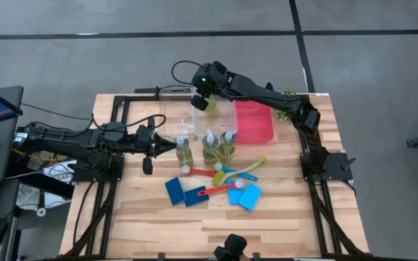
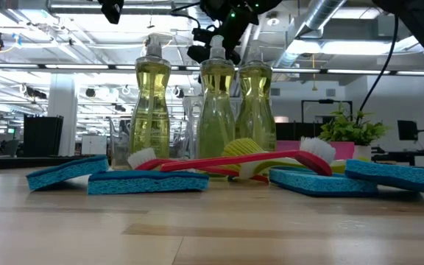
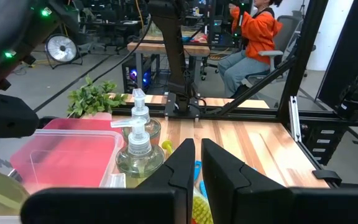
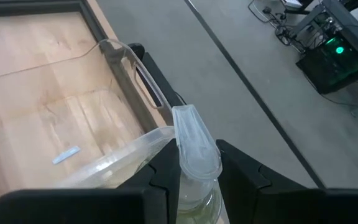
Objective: Pick & Place Kitchen Sink Supplies
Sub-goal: Put the yellow soap dispenser into the right transparent bin
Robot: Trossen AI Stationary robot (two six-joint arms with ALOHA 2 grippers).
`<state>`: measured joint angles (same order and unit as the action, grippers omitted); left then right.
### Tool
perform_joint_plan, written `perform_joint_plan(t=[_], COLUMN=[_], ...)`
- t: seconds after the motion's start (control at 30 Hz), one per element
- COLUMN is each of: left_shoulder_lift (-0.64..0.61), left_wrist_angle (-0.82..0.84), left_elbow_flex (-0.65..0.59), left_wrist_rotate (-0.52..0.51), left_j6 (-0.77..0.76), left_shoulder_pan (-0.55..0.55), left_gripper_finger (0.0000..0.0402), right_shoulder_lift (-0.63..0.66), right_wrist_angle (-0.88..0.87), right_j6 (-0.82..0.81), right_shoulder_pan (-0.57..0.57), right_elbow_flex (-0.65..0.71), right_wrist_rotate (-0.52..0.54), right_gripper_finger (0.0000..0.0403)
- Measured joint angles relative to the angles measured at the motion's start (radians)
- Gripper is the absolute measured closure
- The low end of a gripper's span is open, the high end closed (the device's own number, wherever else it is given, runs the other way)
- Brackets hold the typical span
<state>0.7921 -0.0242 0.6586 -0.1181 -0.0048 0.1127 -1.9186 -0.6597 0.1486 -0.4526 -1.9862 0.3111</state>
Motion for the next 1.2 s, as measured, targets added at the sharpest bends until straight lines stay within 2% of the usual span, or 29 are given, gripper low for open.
perform_joint_plan(t=[0.3,0.83,1.2], left_shoulder_lift=[0.000,0.000,0.000], left_wrist_angle=[0.000,0.000,0.000], left_elbow_flex=[0.000,0.000,0.000], left_wrist_rotate=[0.000,0.000,0.000], left_j6=[0.000,0.000,0.000], left_shoulder_pan=[0.000,0.000,0.000], left_gripper_finger=[0.0372,0.0372,0.0372], right_shoulder_lift=[0.000,0.002,0.038], right_wrist_angle=[-0.015,-0.026,-0.067], right_j6=[0.000,0.019,0.036], right_shoulder_pan=[0.000,0.002,0.007], right_elbow_flex=[0.000,-0.001,-0.022], right_wrist_rotate=[0.000,0.004,0.010], right_gripper_finger=[0.0315,0.0235,0.0232])
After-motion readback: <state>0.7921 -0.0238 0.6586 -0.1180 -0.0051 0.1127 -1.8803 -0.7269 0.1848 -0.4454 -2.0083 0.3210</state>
